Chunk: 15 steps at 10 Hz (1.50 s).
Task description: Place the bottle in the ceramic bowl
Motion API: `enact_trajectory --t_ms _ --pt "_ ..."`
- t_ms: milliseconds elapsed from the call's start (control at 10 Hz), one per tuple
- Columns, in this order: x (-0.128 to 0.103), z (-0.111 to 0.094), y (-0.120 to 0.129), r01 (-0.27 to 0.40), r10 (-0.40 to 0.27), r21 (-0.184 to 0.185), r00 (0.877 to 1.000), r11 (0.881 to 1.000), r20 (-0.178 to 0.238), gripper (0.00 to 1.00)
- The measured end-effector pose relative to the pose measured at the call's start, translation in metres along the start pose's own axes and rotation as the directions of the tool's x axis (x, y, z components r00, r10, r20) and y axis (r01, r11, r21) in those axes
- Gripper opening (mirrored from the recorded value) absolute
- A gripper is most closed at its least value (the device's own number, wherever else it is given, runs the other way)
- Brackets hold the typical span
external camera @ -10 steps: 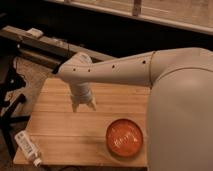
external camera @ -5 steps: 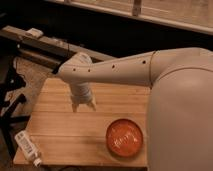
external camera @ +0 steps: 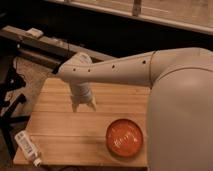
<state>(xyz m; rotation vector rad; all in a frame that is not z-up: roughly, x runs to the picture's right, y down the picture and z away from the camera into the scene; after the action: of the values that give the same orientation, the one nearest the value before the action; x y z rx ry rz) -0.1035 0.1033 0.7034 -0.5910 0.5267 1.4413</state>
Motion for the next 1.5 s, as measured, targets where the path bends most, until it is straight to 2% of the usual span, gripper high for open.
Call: enact_trajectory --t_ms 300,500,600,700,800,1000,1100,1200,1300,1400,1500 --pt "0.000 0.000 0.000 0.001 -0.001 0.000 1.000 1.000 0.000 0.65" --pt "0.002 -0.001 0.003 0.030 -0.030 -0.001 1.000 1.000 0.005 0.65" --pt "0.006 0.002 0.025 0.109 -0.109 -0.005 0.994 0.994 0.011 0.65" --pt "0.010 0.004 0.039 0.144 -0.144 -0.005 0.989 0.990 0.012 0.65" --pt "0.026 0.008 0.074 0.238 -0.238 -0.001 0.971 0.971 0.016 0.65" --pt "0.049 0.012 0.115 0.347 -0.347 0.005 0.938 0.938 0.021 0.65" --pt "0.065 0.015 0.138 0.409 -0.409 0.011 0.912 0.912 0.023 0.65" --pt "0.085 0.018 0.164 0.477 -0.478 0.013 0.878 0.879 0.026 0.65" --pt "0.097 0.020 0.180 0.521 -0.521 0.016 0.853 0.854 0.027 0.65" --pt "0.114 0.023 0.200 0.573 -0.573 0.019 0.819 0.819 0.029 0.65" --pt "0.134 0.029 0.225 0.633 -0.634 0.023 0.773 0.774 0.027 0.65"
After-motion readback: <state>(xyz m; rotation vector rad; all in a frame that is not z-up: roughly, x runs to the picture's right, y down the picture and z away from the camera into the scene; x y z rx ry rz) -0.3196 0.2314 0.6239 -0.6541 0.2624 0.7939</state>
